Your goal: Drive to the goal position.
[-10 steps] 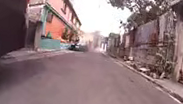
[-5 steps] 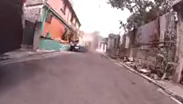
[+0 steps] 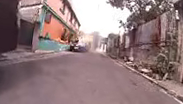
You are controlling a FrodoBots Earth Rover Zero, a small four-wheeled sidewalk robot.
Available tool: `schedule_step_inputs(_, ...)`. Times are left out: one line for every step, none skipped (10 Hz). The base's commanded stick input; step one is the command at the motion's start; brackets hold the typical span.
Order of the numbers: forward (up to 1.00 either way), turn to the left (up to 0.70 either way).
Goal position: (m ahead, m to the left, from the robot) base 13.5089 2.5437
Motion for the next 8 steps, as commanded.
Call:
schedule_step_inputs(0.22, 0.00)
schedule_step_inputs(0.22, 0.00)
schedule_step_inputs(0.22, 0.00)
schedule_step_inputs(0.22, 0.00)
schedule_step_inputs(0.22, 0.00)
schedule_step_inputs(0.22, 0.00)
schedule_step_inputs(0.22, 0.00)
schedule_step_inputs(0.22, 0.00)
